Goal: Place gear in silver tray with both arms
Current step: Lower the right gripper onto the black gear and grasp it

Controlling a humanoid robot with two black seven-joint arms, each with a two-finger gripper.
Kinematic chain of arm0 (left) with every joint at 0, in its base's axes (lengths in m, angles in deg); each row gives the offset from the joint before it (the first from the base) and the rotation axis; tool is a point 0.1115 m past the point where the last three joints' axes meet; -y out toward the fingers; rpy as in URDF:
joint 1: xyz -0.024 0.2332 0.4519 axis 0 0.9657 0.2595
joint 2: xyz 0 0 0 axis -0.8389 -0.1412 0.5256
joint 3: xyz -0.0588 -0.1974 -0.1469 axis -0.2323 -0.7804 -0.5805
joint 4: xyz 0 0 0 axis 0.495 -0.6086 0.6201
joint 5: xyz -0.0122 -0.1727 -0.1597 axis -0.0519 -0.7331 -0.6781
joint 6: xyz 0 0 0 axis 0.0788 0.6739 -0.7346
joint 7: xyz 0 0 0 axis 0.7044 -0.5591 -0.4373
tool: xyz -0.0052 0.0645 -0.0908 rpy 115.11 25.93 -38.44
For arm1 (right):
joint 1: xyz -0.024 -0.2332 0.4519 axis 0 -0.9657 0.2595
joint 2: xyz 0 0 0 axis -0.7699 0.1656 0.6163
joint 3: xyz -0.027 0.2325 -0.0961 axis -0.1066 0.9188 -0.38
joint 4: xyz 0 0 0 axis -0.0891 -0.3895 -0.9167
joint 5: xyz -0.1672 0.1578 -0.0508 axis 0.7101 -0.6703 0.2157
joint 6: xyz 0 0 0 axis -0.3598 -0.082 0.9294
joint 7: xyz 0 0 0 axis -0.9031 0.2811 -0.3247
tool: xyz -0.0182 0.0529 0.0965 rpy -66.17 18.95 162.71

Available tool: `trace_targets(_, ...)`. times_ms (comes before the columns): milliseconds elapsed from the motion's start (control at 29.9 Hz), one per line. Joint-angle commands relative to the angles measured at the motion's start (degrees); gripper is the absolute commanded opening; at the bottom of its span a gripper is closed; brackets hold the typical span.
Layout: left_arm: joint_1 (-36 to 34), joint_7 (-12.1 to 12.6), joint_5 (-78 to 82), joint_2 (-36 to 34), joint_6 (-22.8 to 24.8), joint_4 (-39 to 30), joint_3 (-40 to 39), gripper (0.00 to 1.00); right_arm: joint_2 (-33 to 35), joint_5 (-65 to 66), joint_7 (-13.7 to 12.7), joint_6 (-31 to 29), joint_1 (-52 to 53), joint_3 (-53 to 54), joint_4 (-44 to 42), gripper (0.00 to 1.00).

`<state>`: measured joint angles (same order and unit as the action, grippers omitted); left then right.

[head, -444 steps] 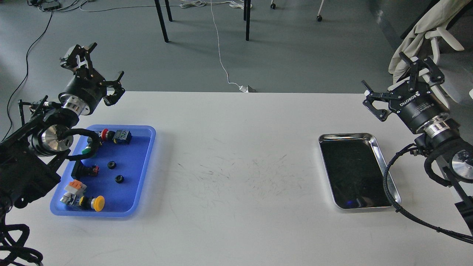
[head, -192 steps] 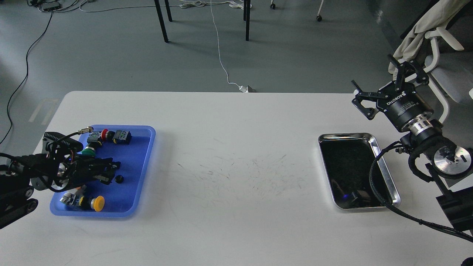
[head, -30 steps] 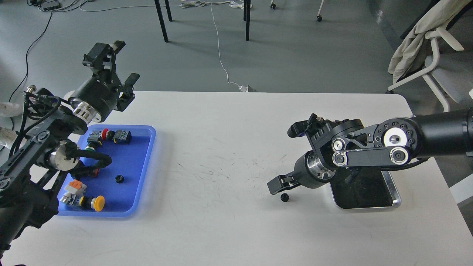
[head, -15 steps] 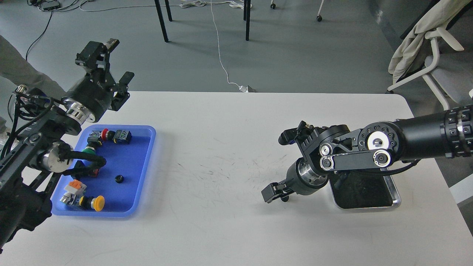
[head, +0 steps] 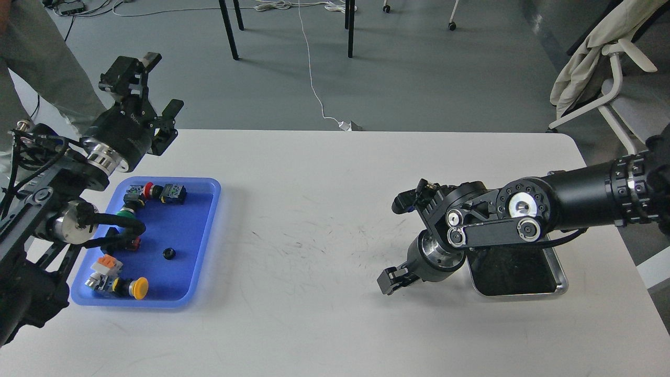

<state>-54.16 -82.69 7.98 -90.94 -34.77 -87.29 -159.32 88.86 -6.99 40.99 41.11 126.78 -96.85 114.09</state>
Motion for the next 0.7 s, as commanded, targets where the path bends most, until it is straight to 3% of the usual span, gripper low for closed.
trace_targets(0,0.09,0.0,0.06,-0.07,0.01,0.06,-0.1,0.98,-0.74,0.02,0.09,-0.01,0.06,-1.13,-0.66,0.67)
trace_targets(234,1.06,0.0,-0.03,-0.16,0.01,-0.03,-1.24,0.98,-2.5,0.02,0.0,-0.01,-0.03,-1.39,-2.68,0.65)
trace_targets(368,1.15,0.0,-0.03,-0.16,0.01,-0.12,-1.24,0.98,-2.76,0.1,0.0,-0.1,-0.03,-1.39,-3.56,0.59)
trace_targets(669,1.23,0.0,0.06,-0.07,0.01,-0.38,-1.24,0.98,-3.82,0.19,0.09,-2.29,0.15,-1.48,-4.35,0.29)
